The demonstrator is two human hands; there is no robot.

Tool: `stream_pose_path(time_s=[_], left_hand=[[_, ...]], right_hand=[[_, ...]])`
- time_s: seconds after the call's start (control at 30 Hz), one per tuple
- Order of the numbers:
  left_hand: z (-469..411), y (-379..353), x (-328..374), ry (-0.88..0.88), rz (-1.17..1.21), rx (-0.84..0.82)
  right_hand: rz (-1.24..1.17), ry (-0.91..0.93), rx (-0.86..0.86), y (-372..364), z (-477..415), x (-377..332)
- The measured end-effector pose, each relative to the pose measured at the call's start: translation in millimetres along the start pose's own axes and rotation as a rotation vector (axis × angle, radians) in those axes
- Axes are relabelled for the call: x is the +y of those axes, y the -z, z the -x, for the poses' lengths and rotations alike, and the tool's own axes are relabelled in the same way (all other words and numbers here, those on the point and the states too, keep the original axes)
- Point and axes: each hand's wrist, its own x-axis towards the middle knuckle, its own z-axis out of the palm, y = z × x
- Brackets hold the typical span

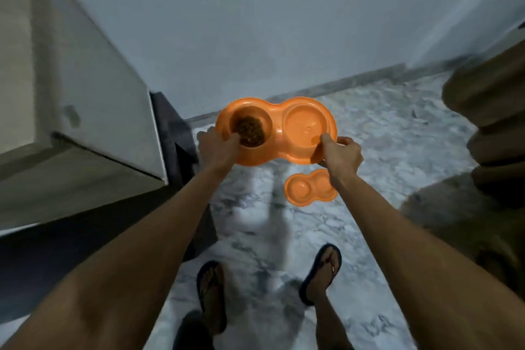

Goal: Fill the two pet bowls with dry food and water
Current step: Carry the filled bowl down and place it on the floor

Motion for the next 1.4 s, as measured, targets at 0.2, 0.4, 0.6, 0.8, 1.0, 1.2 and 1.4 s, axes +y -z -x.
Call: stream_pose_path(time_s=[0.2, 0.4, 0.6, 0.8, 1.0, 1.2, 1.4], left_hand=[[-63.8, -113.1, -92.7, 0.133, 0.004, 0.076], [-134.8, -204.5, -202.8, 0.176, -0.042, 0.117], [-189.9, -261.4, -294.3, 0.207, -0.020, 0.137], [-223.5, -288.0, -355.1, 0.287, 0.010, 0.156], [-236.3, -302.9, -380.0, 0.328, 0.022, 0.144], [-236.4, -308.4, -390.2, 0.369, 0.005, 0.142], [-232.9, -311.6, -387.3, 0.406, 0.002, 0.133]], right_hand=[[0.087, -0.009, -0.090, -77.7, -128.1, 103.4], [0.133, -0.009, -0.161, -161.8, -229.0, 219.5], [0.226, 0.039, -0.233, -225.9, -284.8, 306.8], [0.306, 0.031, -0.238, -267.1, -308.1, 357.8], [0.368, -0.002, -0.227, -283.0, -318.7, 380.2], [0.422, -0.012, -0.213, -288.0, -319.1, 388.4], [0.462, -0.012, -0.241, -287.1, -320.2, 389.6]])
